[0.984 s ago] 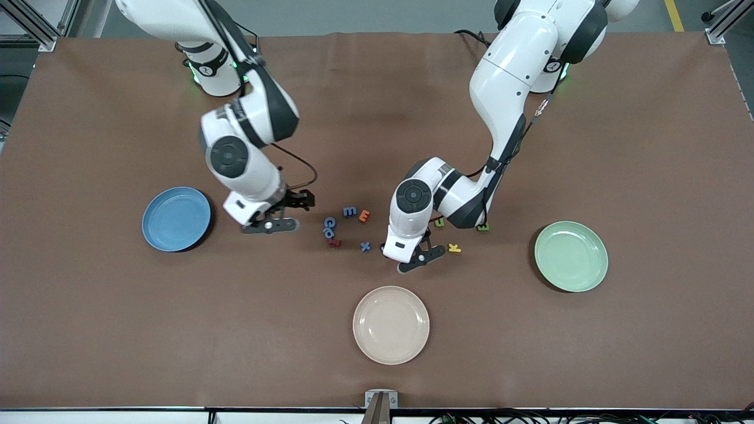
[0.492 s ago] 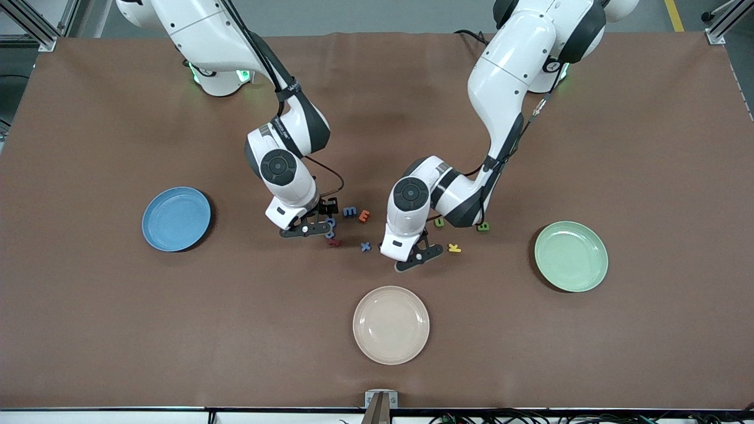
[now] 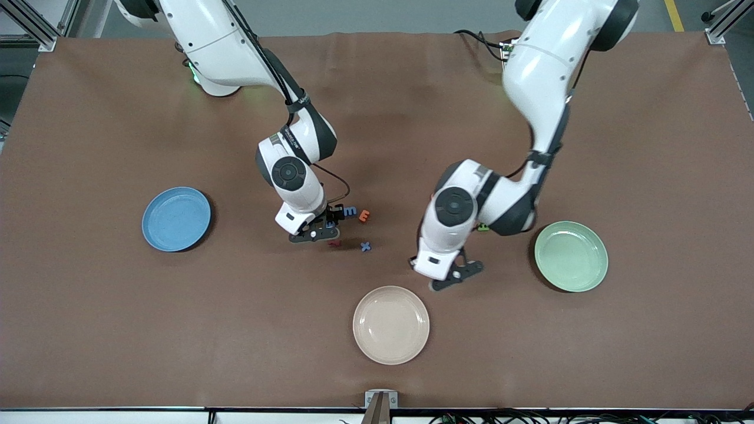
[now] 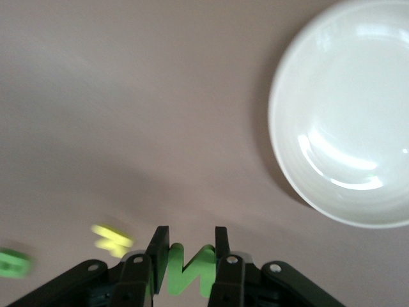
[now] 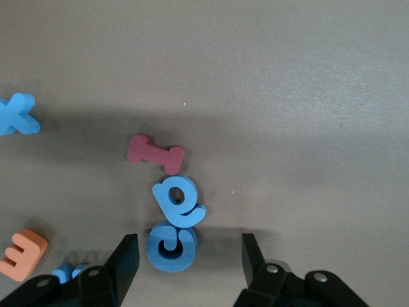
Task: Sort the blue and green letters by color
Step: 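Drop the green N on the green plate while the right gripper grasps blue letter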
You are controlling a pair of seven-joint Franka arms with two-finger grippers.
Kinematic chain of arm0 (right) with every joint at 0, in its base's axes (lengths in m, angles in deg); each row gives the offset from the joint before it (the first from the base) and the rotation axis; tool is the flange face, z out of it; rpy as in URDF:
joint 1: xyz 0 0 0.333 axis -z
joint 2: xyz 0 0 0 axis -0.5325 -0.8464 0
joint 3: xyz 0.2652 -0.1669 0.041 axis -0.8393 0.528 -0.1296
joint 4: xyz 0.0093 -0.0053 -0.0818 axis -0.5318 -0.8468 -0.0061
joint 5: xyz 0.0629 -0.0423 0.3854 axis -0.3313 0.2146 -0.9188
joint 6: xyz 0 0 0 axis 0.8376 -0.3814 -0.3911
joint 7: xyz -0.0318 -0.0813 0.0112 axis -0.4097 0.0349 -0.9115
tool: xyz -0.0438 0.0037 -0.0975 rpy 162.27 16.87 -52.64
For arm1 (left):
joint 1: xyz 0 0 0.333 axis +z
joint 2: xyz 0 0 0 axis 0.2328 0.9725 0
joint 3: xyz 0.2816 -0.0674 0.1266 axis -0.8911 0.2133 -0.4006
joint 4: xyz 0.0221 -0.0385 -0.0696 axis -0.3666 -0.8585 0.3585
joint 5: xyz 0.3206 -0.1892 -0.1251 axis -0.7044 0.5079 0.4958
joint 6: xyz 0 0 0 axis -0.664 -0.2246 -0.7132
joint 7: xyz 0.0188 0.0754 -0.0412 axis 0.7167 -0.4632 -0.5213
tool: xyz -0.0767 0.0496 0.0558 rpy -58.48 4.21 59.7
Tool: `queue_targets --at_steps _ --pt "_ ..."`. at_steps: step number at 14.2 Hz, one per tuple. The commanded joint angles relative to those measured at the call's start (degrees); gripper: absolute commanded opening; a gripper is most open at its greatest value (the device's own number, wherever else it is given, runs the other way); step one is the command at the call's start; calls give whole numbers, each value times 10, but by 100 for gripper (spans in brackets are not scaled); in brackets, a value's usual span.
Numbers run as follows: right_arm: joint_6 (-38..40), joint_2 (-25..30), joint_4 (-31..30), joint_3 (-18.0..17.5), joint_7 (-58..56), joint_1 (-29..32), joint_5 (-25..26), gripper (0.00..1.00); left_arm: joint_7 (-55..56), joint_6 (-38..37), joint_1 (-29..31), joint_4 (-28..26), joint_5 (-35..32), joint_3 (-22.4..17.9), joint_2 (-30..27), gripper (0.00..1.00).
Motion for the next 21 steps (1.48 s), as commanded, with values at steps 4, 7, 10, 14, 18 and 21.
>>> queue_targets --at_steps 4,7,10,14,18,21 --pt "2 -6 11 6 9 -12 -4 74 -239 -11 130 -168 -10 6 -119 4" --pt "4 -7 11 6 9 -13 -4 74 -375 1 211 -226 -10 6 -137 4" --pt "6 -7 9 7 10 -21 -4 73 -455 75 263 -288 -10 6 -137 8" --pt "6 -8 7 7 8 -21 1 68 -463 111 282 -319 -10 4 -132 41" --pt "7 -8 7 7 4 -21 3 47 -498 102 291 -317 -10 6 -157 100" --pt "8 -8 8 8 -1 -20 4 35 -464 56 286 -313 -9 37 -197 100"
